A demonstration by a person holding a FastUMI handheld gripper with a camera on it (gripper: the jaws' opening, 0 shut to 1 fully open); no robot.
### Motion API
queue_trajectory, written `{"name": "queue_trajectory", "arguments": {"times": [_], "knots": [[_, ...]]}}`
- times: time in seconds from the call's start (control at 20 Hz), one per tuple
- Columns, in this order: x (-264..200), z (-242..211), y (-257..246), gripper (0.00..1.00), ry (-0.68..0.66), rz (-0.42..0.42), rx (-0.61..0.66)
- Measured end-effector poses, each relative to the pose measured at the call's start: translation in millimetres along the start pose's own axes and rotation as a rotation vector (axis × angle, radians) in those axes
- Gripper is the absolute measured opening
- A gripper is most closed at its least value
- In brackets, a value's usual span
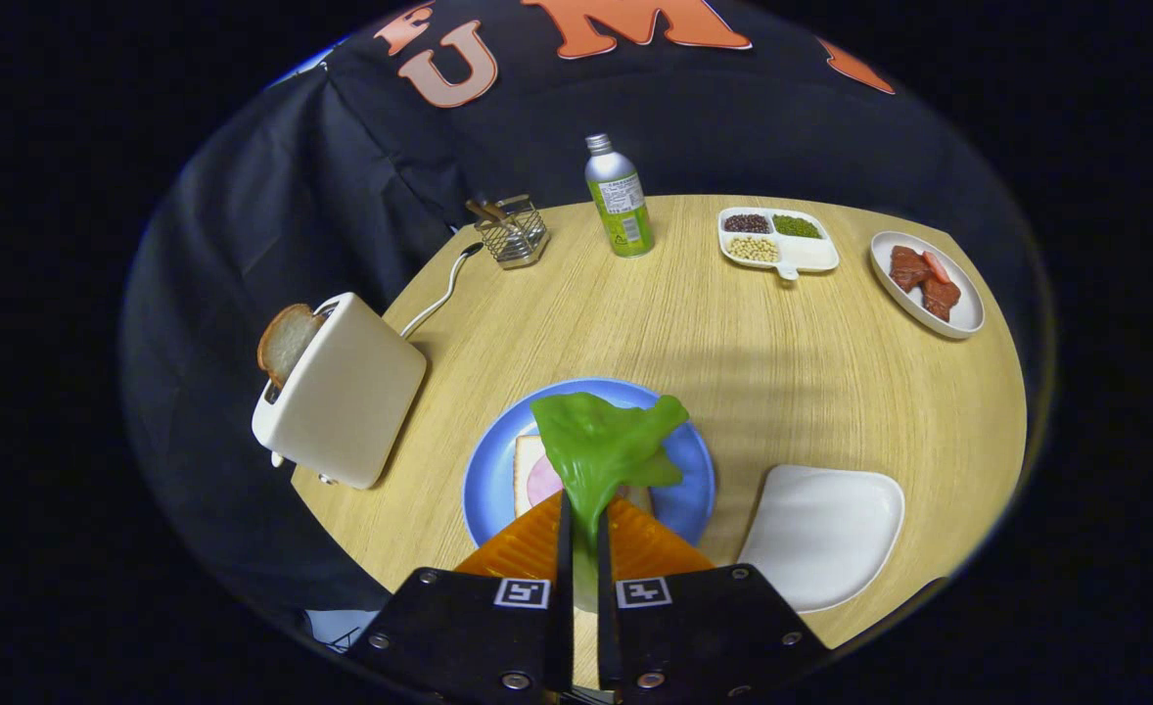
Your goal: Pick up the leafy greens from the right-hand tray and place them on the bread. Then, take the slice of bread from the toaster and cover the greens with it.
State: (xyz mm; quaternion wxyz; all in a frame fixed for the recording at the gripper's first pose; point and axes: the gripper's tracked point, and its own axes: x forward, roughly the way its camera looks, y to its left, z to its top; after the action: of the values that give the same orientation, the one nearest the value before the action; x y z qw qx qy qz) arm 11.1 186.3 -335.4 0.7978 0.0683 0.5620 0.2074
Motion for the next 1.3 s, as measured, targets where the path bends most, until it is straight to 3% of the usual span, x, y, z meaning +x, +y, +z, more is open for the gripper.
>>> {"name": "queue_trajectory", "arguments": {"times": [0.4, 0.65, 0.95, 1.1, 1.3], "knots": [[23, -2, 14, 0.11, 0.015, -0.005, -0.026], [33, -1, 18, 0.19, 0.001, -0.030, -0.076], [41, 0, 12, 0.38, -0.007, -0.091, -0.117], [41, 2, 11, 0.55, -0.011, -0.121, -0.138], [25, 19, 30, 0.65, -0.051, -0.123, -0.160]]}}
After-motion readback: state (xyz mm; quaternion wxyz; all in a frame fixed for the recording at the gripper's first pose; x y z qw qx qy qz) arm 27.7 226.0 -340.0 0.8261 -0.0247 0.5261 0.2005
